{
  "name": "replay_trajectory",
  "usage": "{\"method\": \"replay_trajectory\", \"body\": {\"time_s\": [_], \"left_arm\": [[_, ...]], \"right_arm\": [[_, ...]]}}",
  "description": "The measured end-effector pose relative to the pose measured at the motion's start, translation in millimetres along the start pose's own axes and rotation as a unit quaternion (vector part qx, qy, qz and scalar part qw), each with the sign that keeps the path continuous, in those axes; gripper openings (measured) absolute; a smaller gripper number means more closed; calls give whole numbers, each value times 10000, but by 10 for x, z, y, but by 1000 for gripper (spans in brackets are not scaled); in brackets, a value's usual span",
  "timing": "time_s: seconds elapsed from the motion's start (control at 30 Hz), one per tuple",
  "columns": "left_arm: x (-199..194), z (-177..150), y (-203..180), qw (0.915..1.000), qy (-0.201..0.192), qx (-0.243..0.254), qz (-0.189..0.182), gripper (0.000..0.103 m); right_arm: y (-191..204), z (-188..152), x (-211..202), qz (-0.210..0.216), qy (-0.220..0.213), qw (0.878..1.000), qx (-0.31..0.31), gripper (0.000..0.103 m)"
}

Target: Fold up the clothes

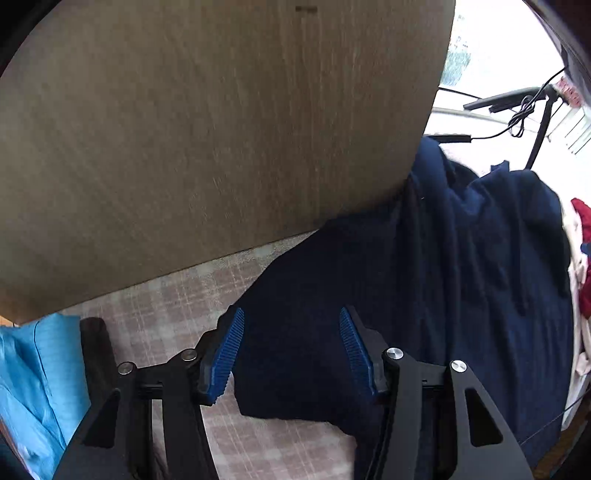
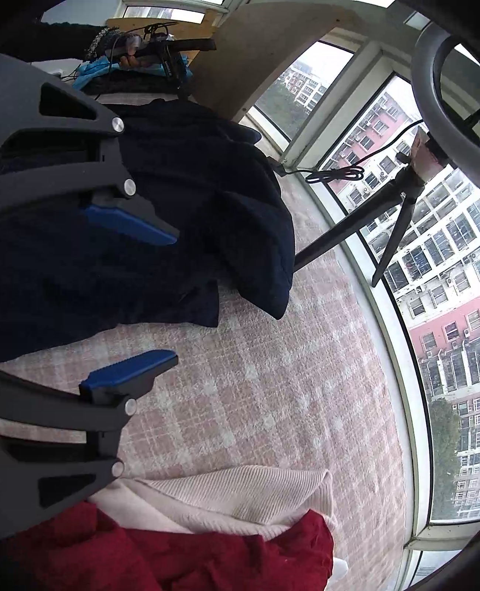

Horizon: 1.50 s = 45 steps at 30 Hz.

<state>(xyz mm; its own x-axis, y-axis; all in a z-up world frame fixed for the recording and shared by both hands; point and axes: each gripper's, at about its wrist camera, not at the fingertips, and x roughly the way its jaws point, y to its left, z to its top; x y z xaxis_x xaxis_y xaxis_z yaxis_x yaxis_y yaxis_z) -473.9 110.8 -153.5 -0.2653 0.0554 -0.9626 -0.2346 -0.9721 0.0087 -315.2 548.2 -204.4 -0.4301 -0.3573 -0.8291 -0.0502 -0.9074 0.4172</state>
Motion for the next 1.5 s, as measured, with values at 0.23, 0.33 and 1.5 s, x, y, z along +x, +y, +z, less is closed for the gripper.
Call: {"method": "replay_trajectory", "body": {"time_s": [0.23, 0.33, 1.5], "left_arm": [[245, 6, -139, 9997, 121, 211, 11, 50], [207, -43, -251, 9991, -14, 417, 14, 33], [168, -34, -450, 9972, 48, 739, 113, 66]], "right_arm": [[-75, 174, 380, 268, 112, 9996, -64, 59], [-41, 235, 465, 369, 160, 9991, -166, 59], [265, 470, 433, -475, -45, 9937, -1019, 37]]}}
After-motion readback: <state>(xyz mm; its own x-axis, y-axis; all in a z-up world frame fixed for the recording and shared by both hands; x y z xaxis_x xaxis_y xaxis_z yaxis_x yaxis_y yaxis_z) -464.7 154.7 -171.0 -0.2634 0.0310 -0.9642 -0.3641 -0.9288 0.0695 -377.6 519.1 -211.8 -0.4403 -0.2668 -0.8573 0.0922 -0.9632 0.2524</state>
